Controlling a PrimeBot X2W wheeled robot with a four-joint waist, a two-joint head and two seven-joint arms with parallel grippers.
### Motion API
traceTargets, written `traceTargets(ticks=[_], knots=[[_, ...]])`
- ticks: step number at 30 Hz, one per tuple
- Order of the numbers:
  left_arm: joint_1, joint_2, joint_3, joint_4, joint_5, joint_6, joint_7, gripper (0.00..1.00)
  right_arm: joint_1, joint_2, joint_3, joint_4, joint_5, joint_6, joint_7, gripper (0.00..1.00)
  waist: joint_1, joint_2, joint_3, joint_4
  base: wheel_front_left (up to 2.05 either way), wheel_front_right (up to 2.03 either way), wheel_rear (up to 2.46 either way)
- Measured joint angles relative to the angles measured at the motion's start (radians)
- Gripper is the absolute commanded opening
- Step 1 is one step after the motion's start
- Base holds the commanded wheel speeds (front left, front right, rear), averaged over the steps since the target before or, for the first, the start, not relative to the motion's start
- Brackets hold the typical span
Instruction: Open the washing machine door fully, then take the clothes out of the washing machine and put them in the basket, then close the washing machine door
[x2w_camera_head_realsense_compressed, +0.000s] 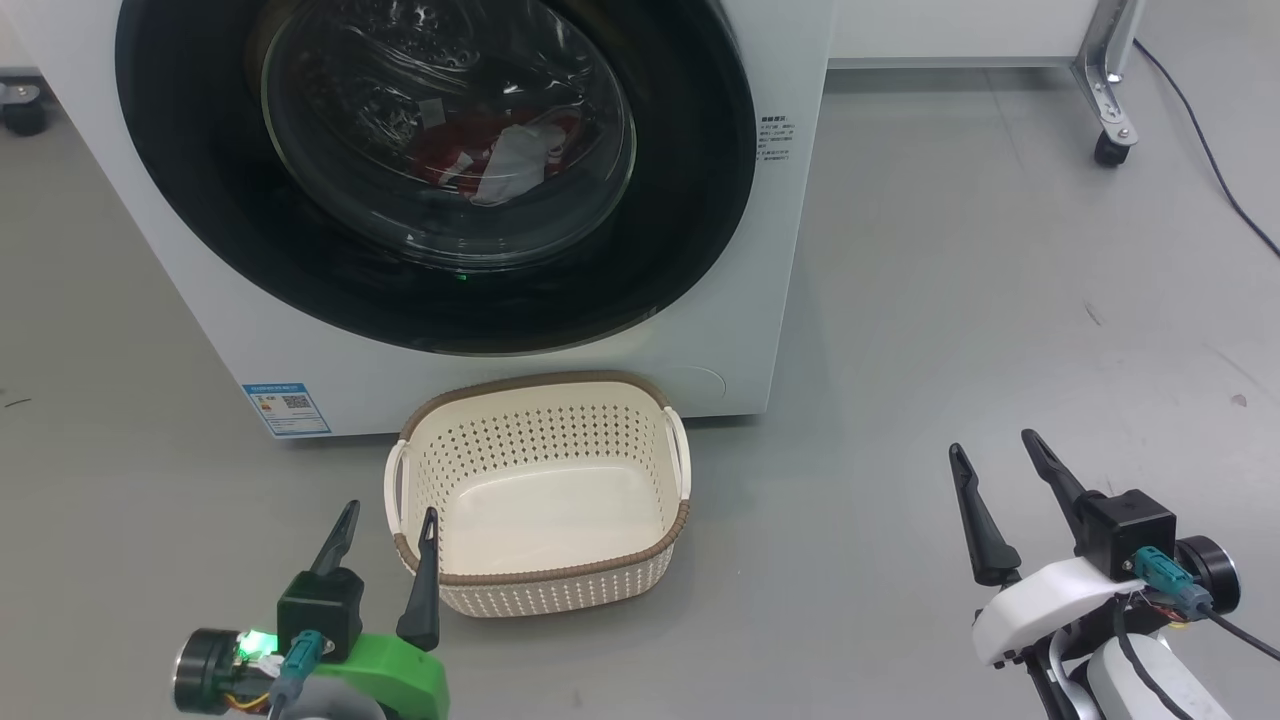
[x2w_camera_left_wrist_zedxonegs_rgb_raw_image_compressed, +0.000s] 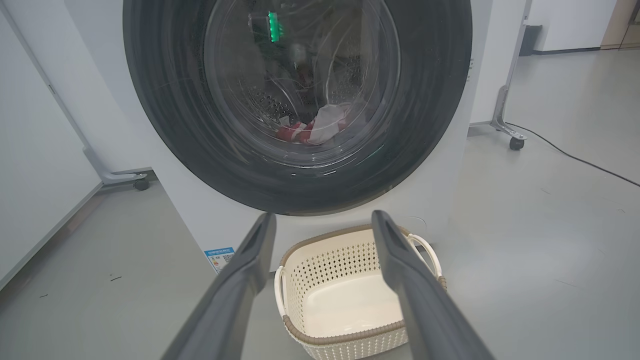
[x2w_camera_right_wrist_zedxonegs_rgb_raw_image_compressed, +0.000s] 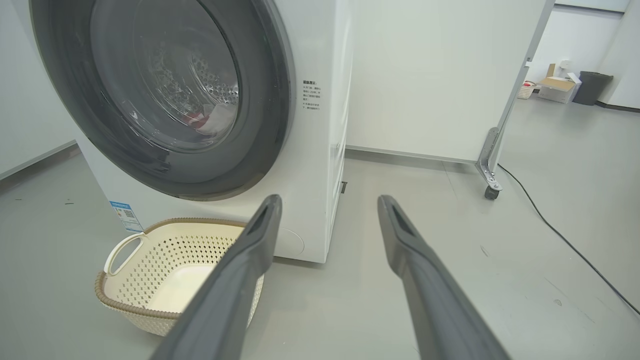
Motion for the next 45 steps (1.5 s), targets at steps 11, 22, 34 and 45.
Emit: traceTargets(ticks=[11,22,34,45], knots=[[-0.002,-0.004,0.001,0.005,0.001,0.0,0.0,1.0,0.0,0.001,-0.006,0.001,-0.001,0.001,0.0,1.0,0.0,0.0,0.001,0.002,0.0,0.0,0.0],[-0.022,-0.007,0.003,0.006,0.009,0.0,0.0,1.0,-0.002,0.007,-0.033,-0.002,0.002,0.011,0.0,0.0,0.0,0.0,0.005,0.007,0.0,0.0,0.0],[-0.051,-0.019,0.001,-0.018,0.017,0.0,0.0,1.0,-0.022,0.037,-0.115,0.01,0.13,0.055,0.0,0.0,0.0,0.0,0.05,0.028,0.0,0.0,0.0],[-0.088,-0.023,0.003,-0.047,0.019,0.0,0.0,1.0,-0.109,0.144,-0.256,0.027,0.496,0.125,0.085,0.0,0.0,0.0,0.119,0.051,0.0,0.0,0.0]])
